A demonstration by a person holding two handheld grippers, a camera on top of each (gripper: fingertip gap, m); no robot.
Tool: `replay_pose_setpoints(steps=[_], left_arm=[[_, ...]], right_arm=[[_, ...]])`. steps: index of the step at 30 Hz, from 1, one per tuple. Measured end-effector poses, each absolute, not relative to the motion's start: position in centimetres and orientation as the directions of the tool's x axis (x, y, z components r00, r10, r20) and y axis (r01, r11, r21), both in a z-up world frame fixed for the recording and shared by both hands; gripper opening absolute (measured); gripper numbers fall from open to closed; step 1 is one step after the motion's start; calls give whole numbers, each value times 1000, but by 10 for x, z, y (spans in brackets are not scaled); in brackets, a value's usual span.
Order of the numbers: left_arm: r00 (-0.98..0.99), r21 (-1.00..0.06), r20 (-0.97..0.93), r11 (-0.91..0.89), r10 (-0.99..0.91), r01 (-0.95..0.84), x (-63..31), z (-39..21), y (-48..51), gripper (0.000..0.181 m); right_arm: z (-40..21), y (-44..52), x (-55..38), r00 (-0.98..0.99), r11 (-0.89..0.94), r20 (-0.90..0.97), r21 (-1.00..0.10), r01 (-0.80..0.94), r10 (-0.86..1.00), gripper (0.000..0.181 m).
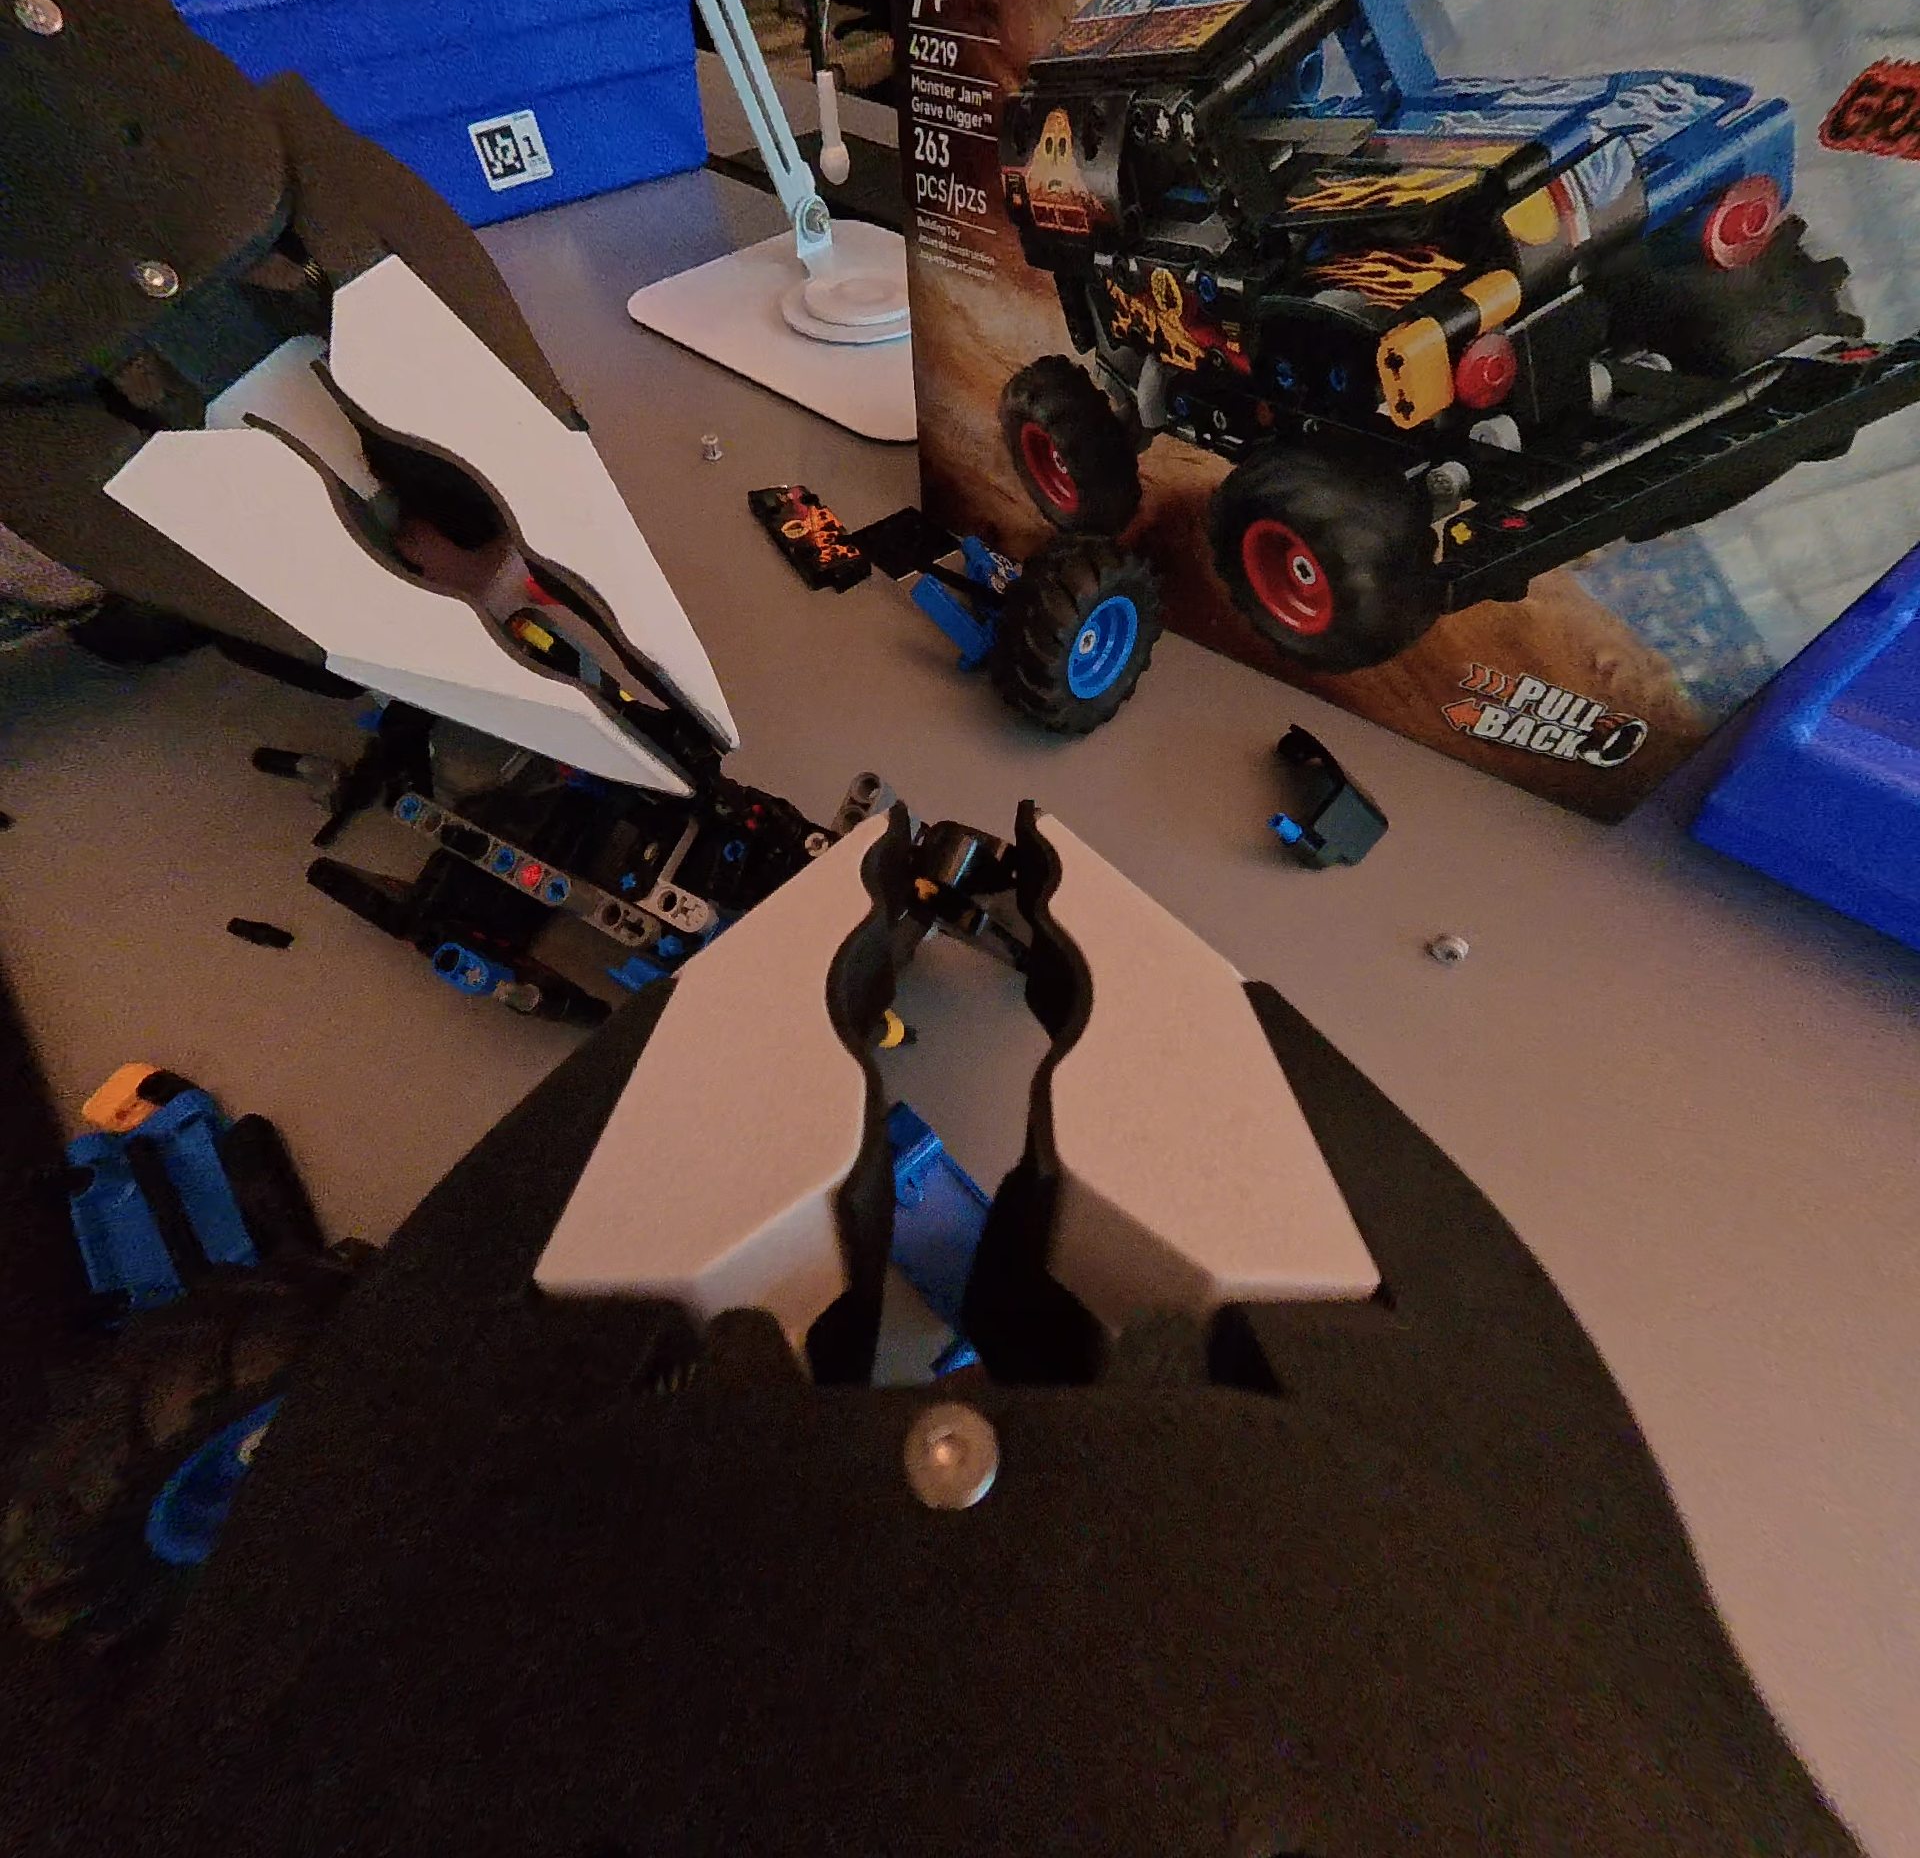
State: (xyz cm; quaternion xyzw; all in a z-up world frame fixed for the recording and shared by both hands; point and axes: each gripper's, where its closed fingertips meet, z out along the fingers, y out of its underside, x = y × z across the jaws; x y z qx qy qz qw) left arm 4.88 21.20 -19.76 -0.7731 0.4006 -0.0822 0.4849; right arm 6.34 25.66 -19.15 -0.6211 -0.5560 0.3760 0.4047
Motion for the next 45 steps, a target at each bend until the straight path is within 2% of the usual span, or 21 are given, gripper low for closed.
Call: replay_pose_setpoints(steps=[6, 9, 10, 13, 16, 22, 24, 26, 28, 31, 34, 37, 42, 45], left_arm=[[764, -874, -82, -322, -640, -363, 47, -197, 222, 5], [790, -867, -79, -349, -608, -356, 47, -198, 225, 6], [793, -855, -110, -350, -599, -383, 46, -199, 225, 6], [694, -763, -378, -219, -612, -608, 52, -199, 223, 6], [652, -738, -453, -155, -608, -656, 56, -198, 223, 4], [719, -862, -318, -128, -618, -491, 63, -188, 223, 0], [744, -926, -280, -34, -607, -376, 70, -154, 220, 0], [729, -906, -316, -34, -607, -422, 71, -151, 218, 0], [714, -879, -235, -170, -660, -446, 63, -181, 217, 0], [716, -903, -169, -185, -677, -388, 47, -164, 211, 0], [677, -842, -136, -276, -724, -464, 41, -179, 197, 29], [647, -807, -157, -281, -746, -519, 51, -190, 191, 28], [614, -770, -174, -283, -770, -572, 59, -193, 184, 44], [608, -765, -185, -276, -772, -582, 63, -192, 182, 44]], right_arm=[[-191, 263, 66, 141, -46, 10, -920, 389, 990, 18], [-191, 266, 66, 167, -30, 40, -917, 398, 985, 18], [-191, 267, 66, 175, -27, 48, -916, 401, 983, 18], [-191, 267, 67, 182, -30, 48, -915, 403, 982, 17], [-192, 269, 67, 205, -32, 58, -912, 410, 977, 16], [-191, 274, 66, 224, -47, 48, -915, 402, 973, 16], [-193, 268, 63, 202, -49, 35, -916, 398, 979, 16], [-192, 265, 61, 192, -26, 58, -913, 407, 980, 16], [-193, 266, 62, 191, -46, 33, -918, 395, 981, 16], [-193, 266, 63, 187, -48, 27, -920, 388, 982, 17], [-193, 269, 62, 189, -65, 9, -923, 379, 982, 17], [-195, 270, 62, 193, -57, 20, -922, 383, 981, 15], [-195, 272, 65, 208, -54, 31, -919, 391, 978, 15], [-195, 274, 65, 222, -42, 52, -916, 399, 974, 15]])
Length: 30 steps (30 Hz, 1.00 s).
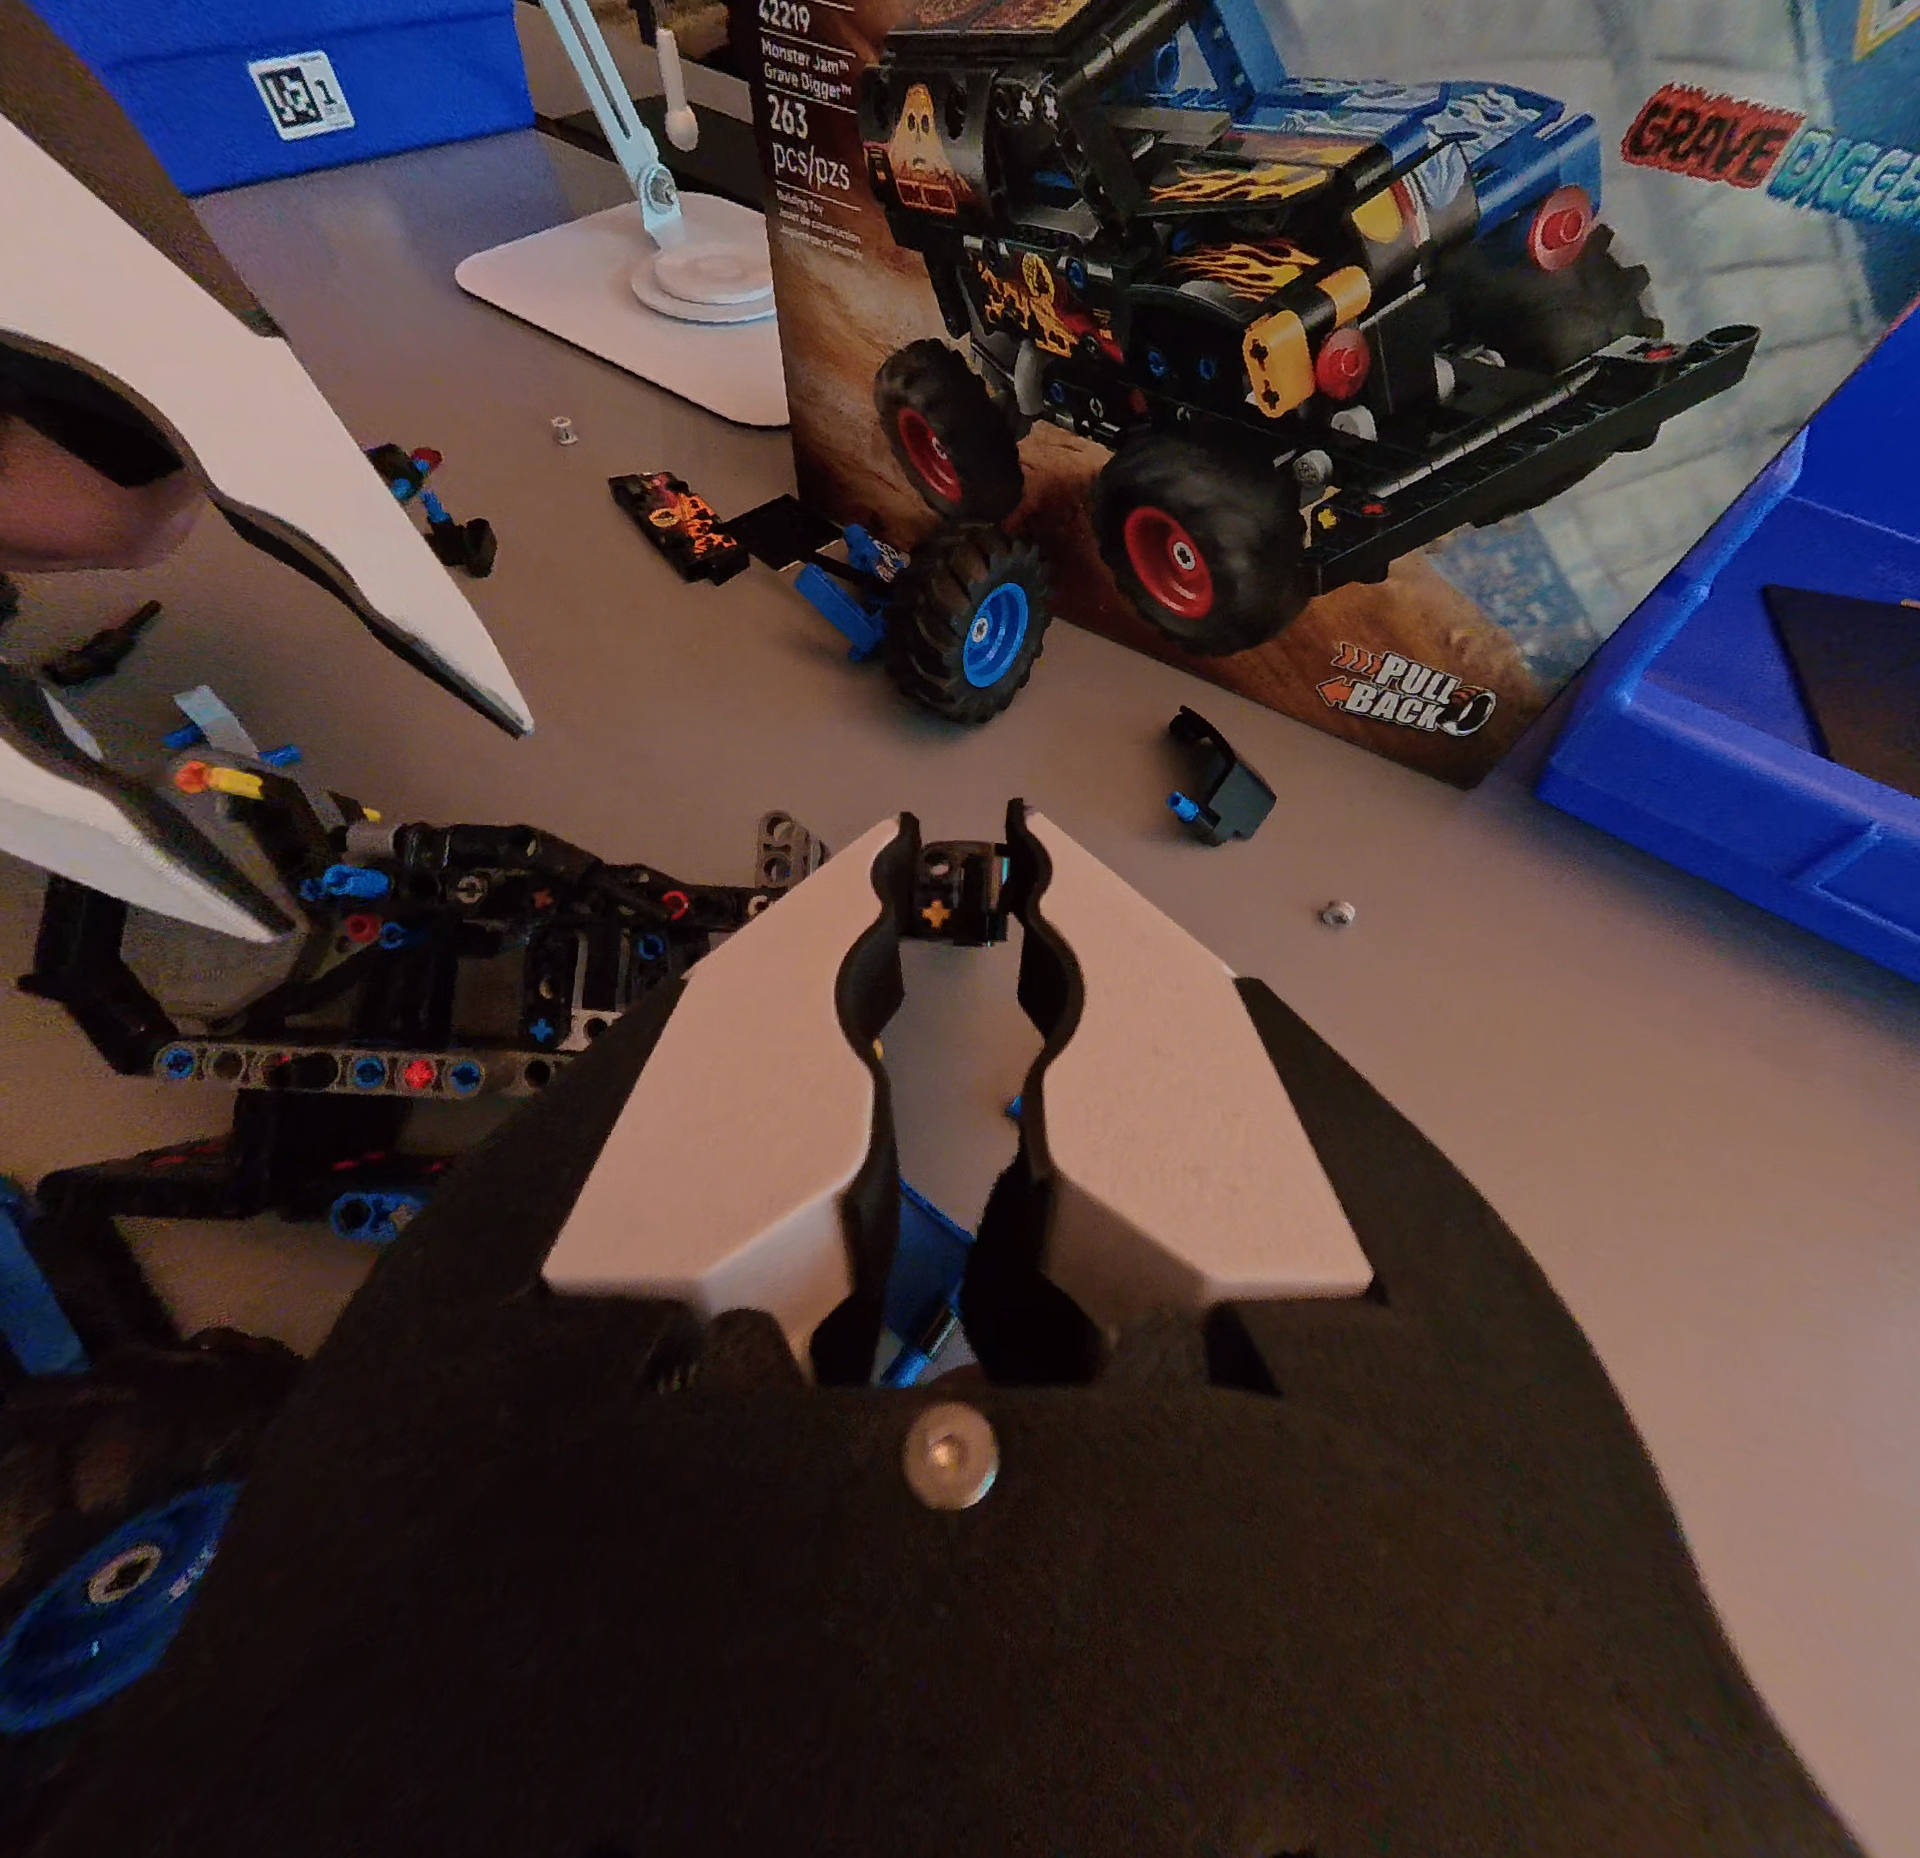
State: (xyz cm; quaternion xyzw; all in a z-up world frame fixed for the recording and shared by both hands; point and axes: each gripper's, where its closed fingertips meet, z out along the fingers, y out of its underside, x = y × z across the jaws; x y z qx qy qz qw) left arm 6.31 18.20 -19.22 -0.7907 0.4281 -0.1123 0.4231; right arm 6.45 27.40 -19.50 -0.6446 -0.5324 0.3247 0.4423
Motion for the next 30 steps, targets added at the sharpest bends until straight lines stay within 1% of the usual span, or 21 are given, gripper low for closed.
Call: replay_pose_setpoints(steps=[2, 4, 5, 6, 8, 11, 13, 14, 15, 16, 17, 19, 21, 22, 24, 26, 28, 30], left_arm=[[598, -736, -233, -263, -767, -624, 69, -196, 183, 42], [578, -643, -364, -252, -730, -723, 59, -208, 190, 30], [568, -616, -389, -254, -725, -746, 55, -212, 192, 25], [580, -621, -386, -263, -718, -739, 52, -213, 194, 20], [577, -602, -432, -254, -693, -757, 43, -213, 199, 18], [602, -651, -395, -252, -694, -717, 41, -212, 202, 17], [609, -656, -397, -252, -687, -712, 38, -213, 204, 17], [614, -660, -393, -255, -685, -707, 38, -213, 204, 17], [616, -658, -399, -256, -680, -708, 39, -213, 205, 17], [611, -650, -411, -252, -677, -717, 39, -213, 205, 17], [609, -650, -410, -251, -679, -717, 41, -213, 205, 17], [613, -651, -409, -254, -677, -715, 43, -213, 206, 16], [617, -652, -420, -253, -665, -715, 45, -213, 209, 17], [623, -654, -423, -254, -658, -712, 46, -213, 211, 17], [636, -664, -428, -253, -642, -703, 49, -213, 214, 16], [627, -641, -464, -252, -626, -725, 49, -214, 217, 16], [630, -641, -474, -250, -615, -726, 50, -214, 218, 16], [638, -655, -470, -243, -610, -715, 50, -212, 220, 15]], right_arm=[[-193, 272, 64, 227, -28, 72, -913, 407, 971, 15], [-185, 269, 63, 231, -4, 93, -921, 389, 968, 15], [-183, 269, 63, 238, 14, 114, -923, 385, 965, 15], [-182, 269, 63, 244, 23, 126, -922, 386, 962, 16], [-180, 269, 65, 242, 27, 127, -925, 379, 962, 17], [-169, 265, 69, 231, 94, 188, -927, 363, 955, 19], [-148, 250, 73, 186, 161, 219, -945, 284, 958, 21], [-139, 234, 73, 119, 197, 230, -950, 241, 966, 10], [-138, 221, 73, 60, 226, 246, -947, 228, 967, 9], [-142, 212, 72, 25, 249, 262, -938, 240, 965, 9], [-147, 206, 71, -6, 261, 270, -928, 266, 963, 3], [-173, 203, 65, -45, 242, 244, -892, 381, 969, 0], [-201, 206, 60, -60, 243, 247, -825, 511, 967, 0], [-207, 204, 58, -72, 239, 238, -812, 533, 969, 0], [-212, 204, 52, -65, 223, 225, -805, 549, 972, 0], [-214, 207, 51, -45, 200, 213, -801, 565, 976, 0], [-214, 208, 51, -38, 164, 173, -812, 560, 984, 0], [-209, 212, 54, -13, 167, 190, -823, 543, 982, 0]])
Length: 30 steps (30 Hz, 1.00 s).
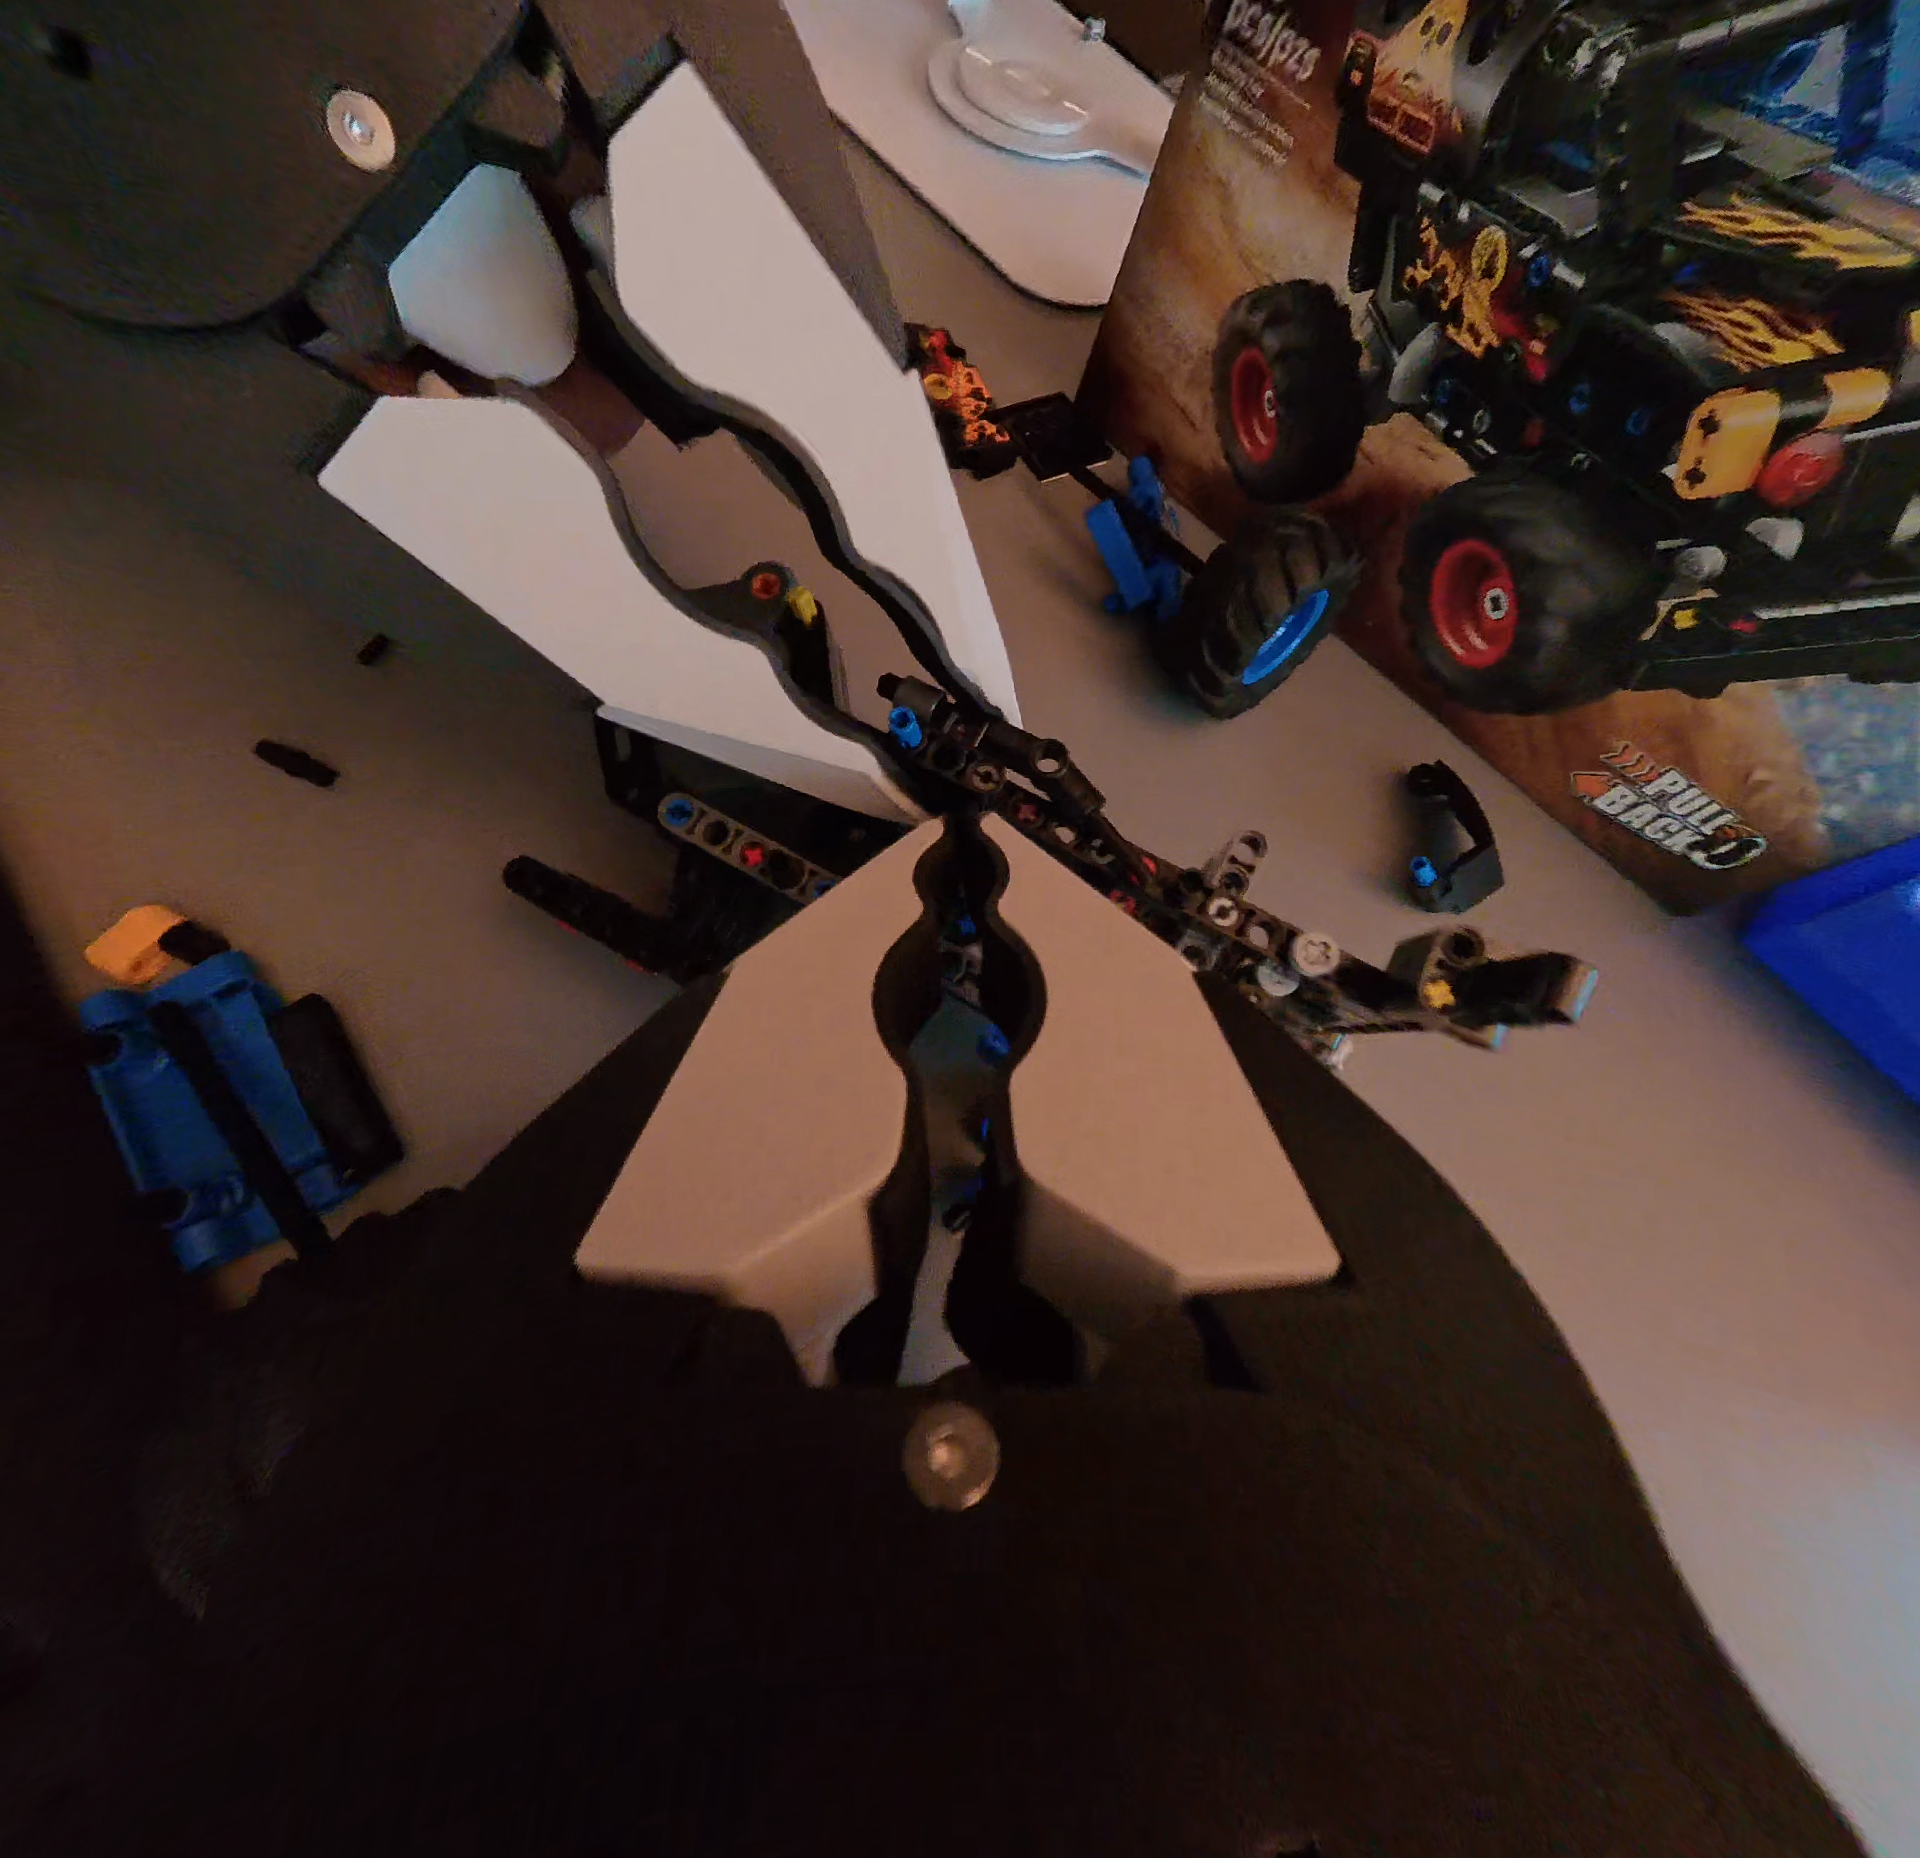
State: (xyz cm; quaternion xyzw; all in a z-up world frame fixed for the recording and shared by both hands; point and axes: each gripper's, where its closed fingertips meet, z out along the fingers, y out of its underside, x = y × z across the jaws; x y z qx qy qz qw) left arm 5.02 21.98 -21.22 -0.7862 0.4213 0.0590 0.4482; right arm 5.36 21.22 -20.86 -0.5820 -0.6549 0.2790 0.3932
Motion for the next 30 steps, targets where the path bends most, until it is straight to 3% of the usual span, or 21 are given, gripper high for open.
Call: replay_pose_setpoints(steps=[2, 8, 12, 21, 30], left_arm=[[646, -663, -450, -254, -616, -704, 49, -213, 219, 16], [643, -658, -455, -254, -616, -709, 49, -213, 220, 18], [643, -661, -455, -250, -617, -707, 52, -212, 222, 17], [670, -664, -448, -281, -592, -693, 46, -212, 223, 15], [665, -648, -489, -276, -564, -710, 46, -211, 225, 14]], right_arm=[[-195, 221, 59, 43, 106, 144, -870, 481, 989, 0], [-211, 229, 63, 80, 76, 145, -825, 560, 986, 5], [-211, 222, 63, 49, 12, 45, -842, 540, 998, 6], [-208, 218, 60, 55, 45, 91, -828, 559, 994, 21], [-212, 219, 56, 87, -24, 33, -811, 585, 996, 17]])
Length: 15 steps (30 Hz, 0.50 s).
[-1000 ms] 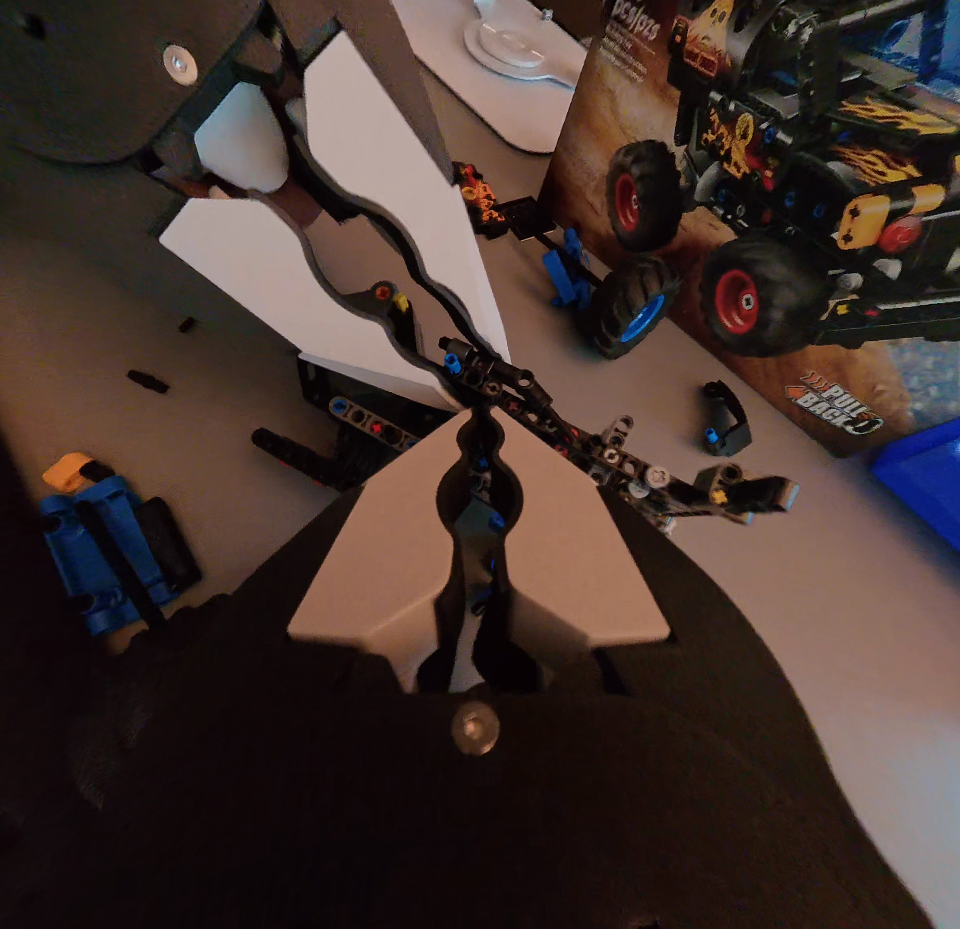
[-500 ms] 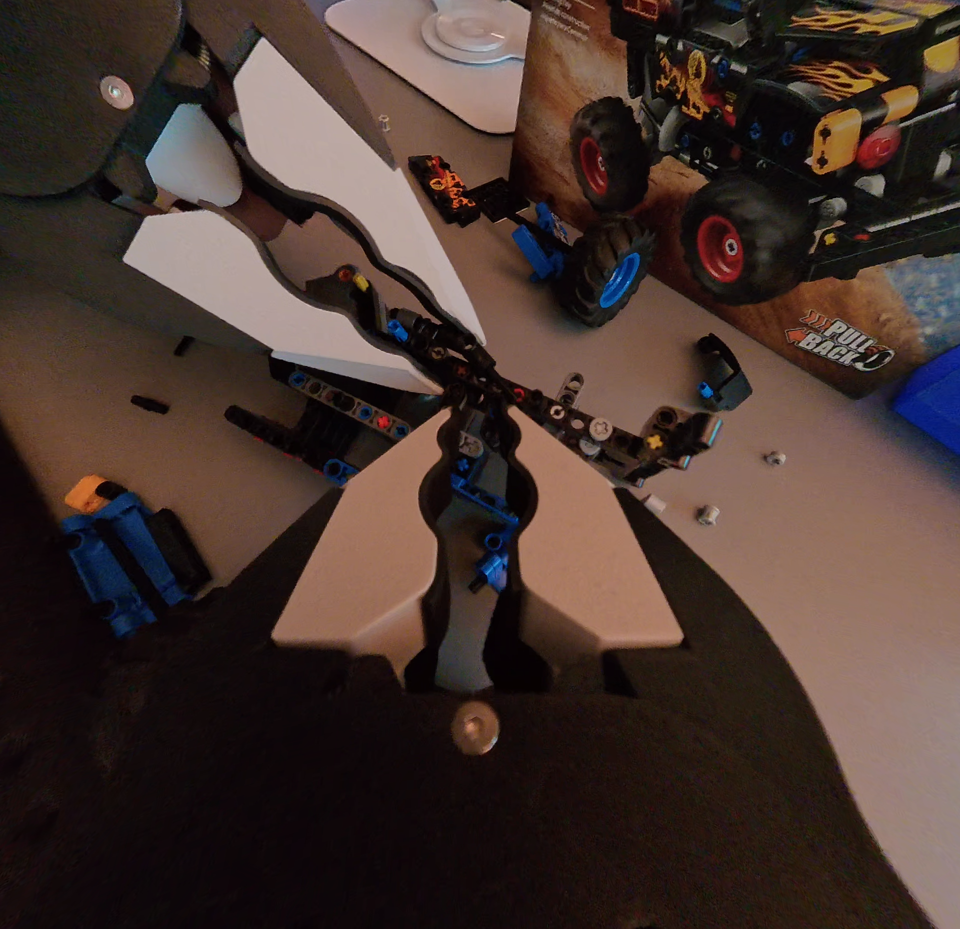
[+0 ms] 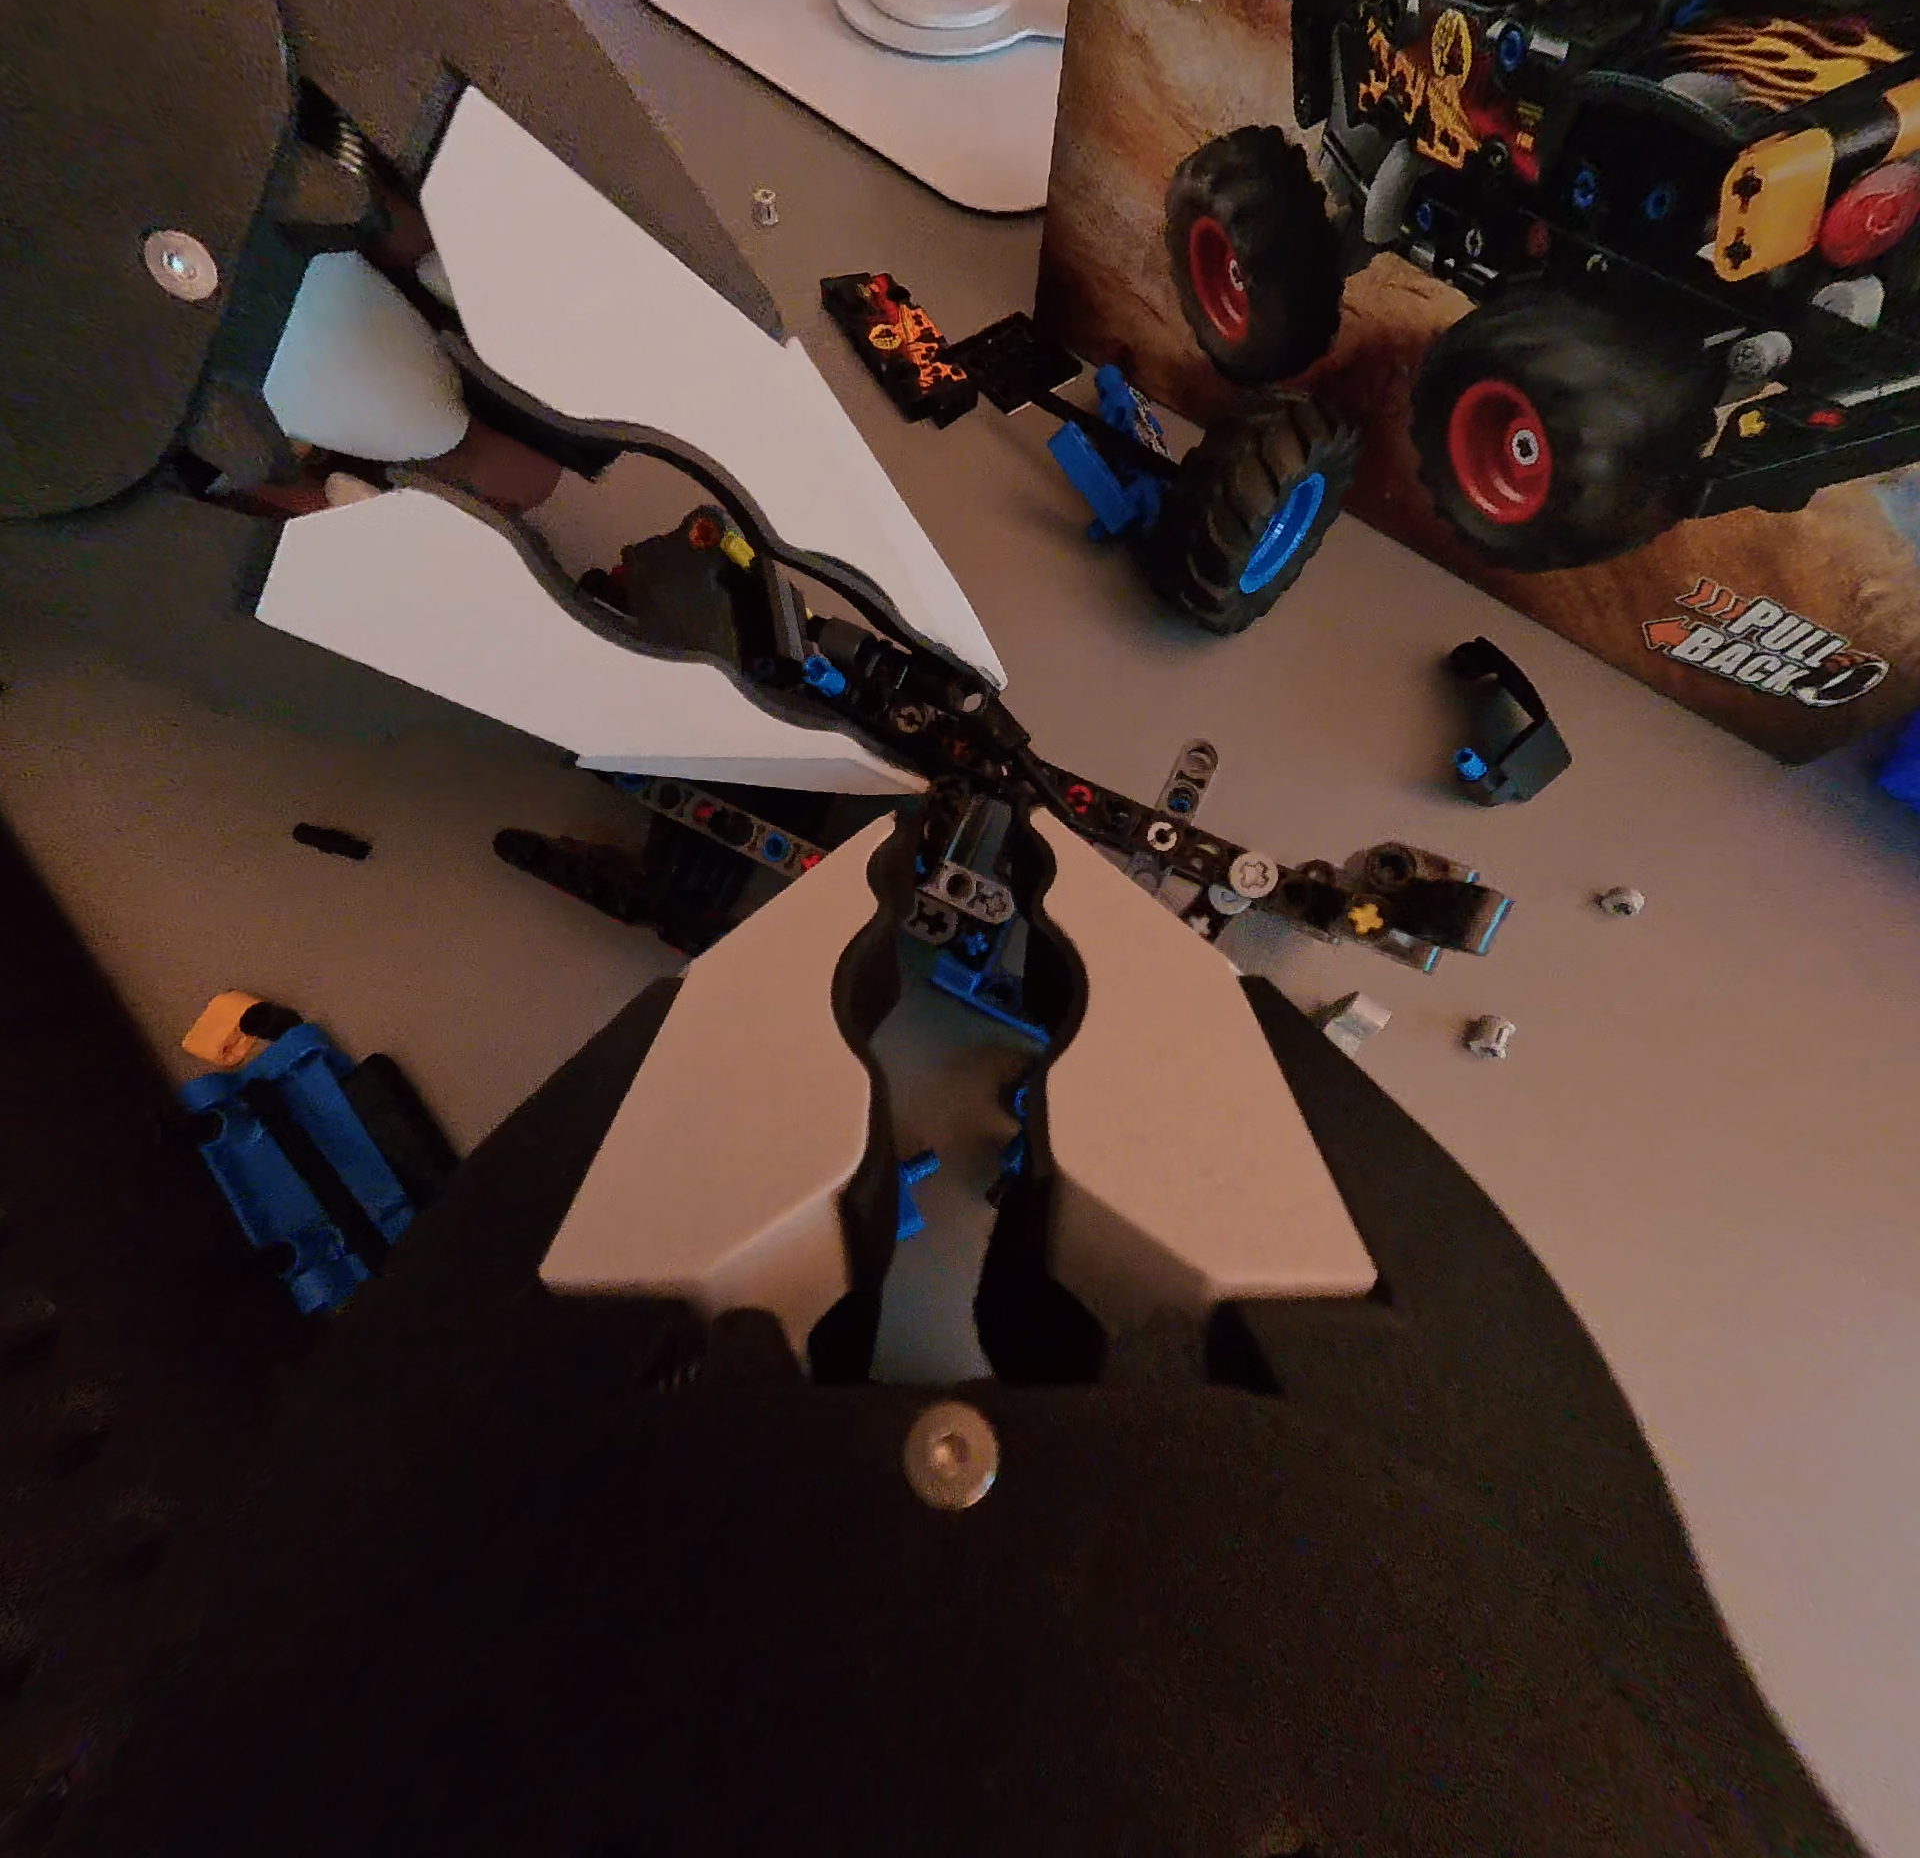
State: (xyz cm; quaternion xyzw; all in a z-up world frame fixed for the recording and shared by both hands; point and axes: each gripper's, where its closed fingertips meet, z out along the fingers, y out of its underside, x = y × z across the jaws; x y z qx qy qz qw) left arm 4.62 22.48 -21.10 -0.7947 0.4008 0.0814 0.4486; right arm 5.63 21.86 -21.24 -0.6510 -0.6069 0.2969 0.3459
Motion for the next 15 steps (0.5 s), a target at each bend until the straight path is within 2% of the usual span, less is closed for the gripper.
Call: replay_pose_setpoints(steps=[3, 7, 11, 15], left_arm=[[637, -621, -529, -256, -561, -741, 47, -211, 225, 14], [669, -668, -495, -249, -555, -701, 48, -208, 223, 13], [738, -767, -360, -269, -571, -582, 52, -205, 223, 11], [756, -806, -327, -251, -566, -536, 52, -203, 224, 10]], right_arm=[[-214, 218, 56, 83, 9, 76, -788, 616, 994, 15], [-214, 217, 55, 70, -2, 51, -795, 606, 996, 14], [-214, 217, 55, 70, 11, 68, -796, 605, 995, 14], [-214, 218, 54, 66, 9, 60, -805, 594, 996, 14]])
